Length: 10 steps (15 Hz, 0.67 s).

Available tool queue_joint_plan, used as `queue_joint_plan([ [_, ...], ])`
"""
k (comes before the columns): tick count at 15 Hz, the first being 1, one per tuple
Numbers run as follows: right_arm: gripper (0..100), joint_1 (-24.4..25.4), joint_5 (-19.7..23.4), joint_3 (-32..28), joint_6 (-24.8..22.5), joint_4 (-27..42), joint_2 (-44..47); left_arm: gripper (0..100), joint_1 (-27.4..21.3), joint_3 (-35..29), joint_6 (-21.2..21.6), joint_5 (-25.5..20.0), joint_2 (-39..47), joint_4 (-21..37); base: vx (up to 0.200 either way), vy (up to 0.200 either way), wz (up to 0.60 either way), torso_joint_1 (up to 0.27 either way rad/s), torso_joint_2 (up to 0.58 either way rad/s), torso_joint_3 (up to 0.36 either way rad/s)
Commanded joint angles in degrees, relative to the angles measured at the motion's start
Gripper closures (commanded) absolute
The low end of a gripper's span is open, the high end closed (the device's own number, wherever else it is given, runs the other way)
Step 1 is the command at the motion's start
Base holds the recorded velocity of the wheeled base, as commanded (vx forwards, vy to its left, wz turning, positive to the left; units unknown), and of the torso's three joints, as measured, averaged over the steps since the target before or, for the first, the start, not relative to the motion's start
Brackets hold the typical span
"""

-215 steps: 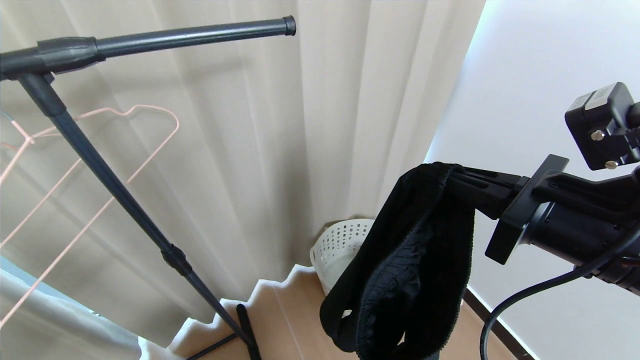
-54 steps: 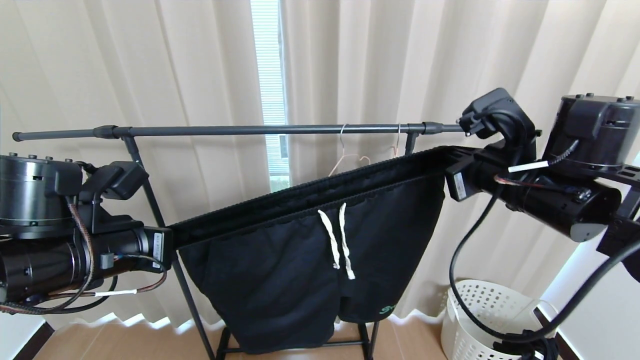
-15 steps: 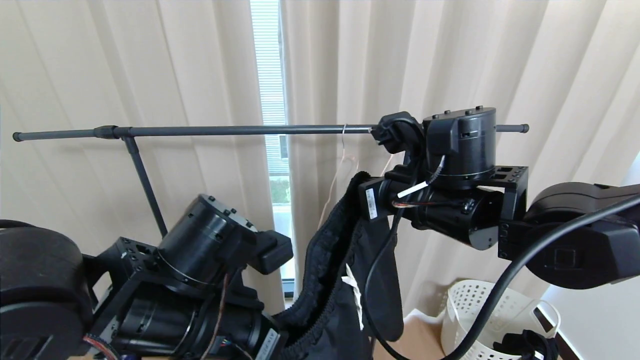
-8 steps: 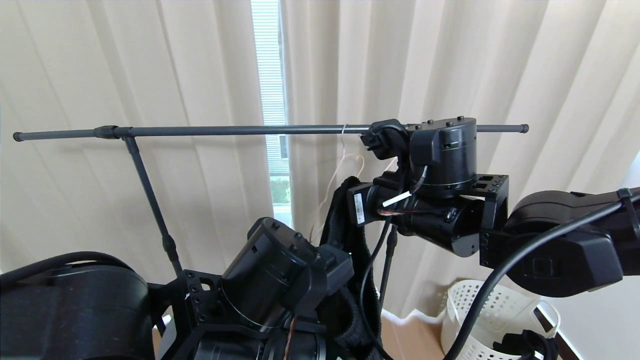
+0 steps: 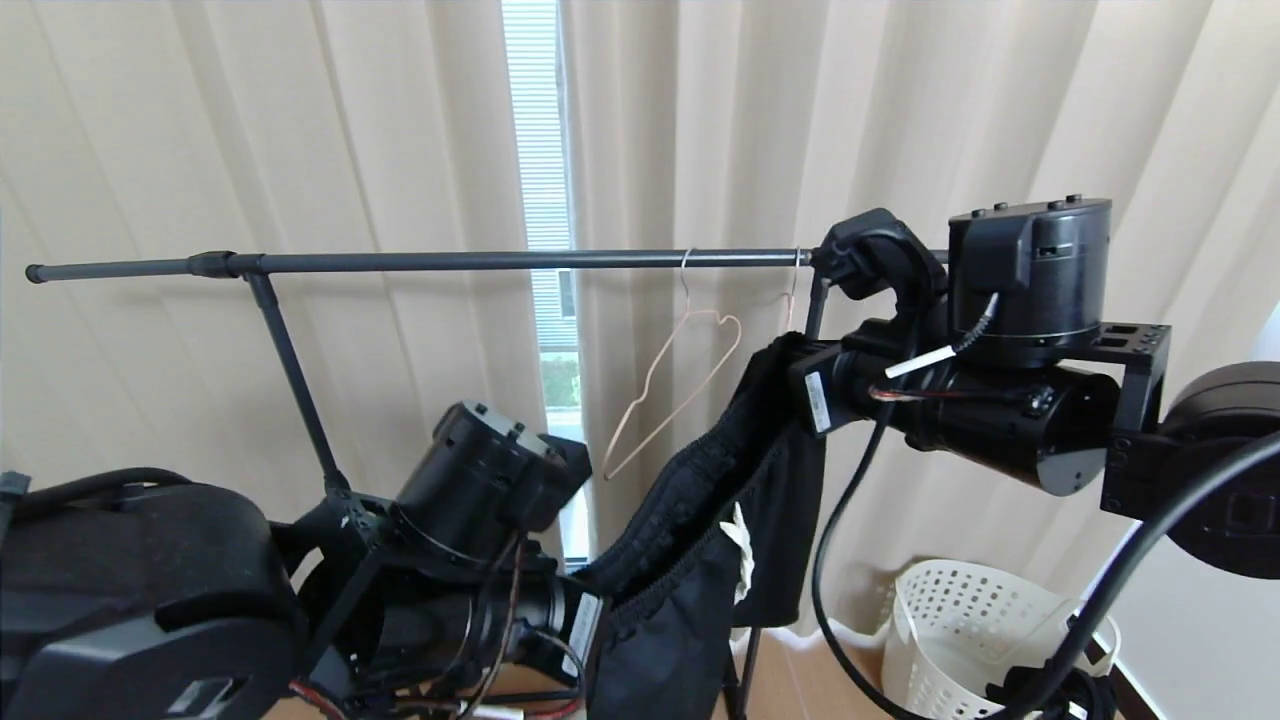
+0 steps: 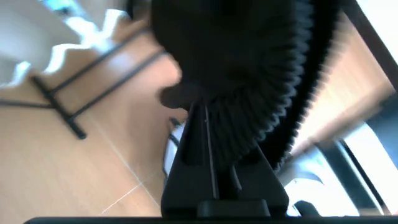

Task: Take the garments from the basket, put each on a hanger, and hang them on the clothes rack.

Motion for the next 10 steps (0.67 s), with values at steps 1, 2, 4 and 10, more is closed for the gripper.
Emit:
queue_joint_plan([
  [1,100,-1.35,-0.04,4.96,-5.0,1.15,-6.01,100,6.14,-2.45,0.05,1.54,-0.11,-3.61,0.0,0.0,0.0,0.0,0.0,0.0],
  [2,100,-1.35,-0.3,6.28,-5.79,1.15,-6.54,100,7.81,-4.12,0.05,1.54,0.07,-4.4,0.0,0.0,0.0,0.0,0.0,0.0],
  [4,100,-1.35,-1.0,7.24,-6.41,1.24,-6.89,100,8.78,-6.23,0.05,1.54,0.33,-4.4,0.0,0.0,0.0,0.0,0.0,0.0],
  [10,100,-1.35,-1.71,10.94,-11.15,1.15,-7.16,100,8.78,-14.4,0.4,1.54,2.26,-4.4,0.0,0.0,0.0,0.0,0.0,0.0],
])
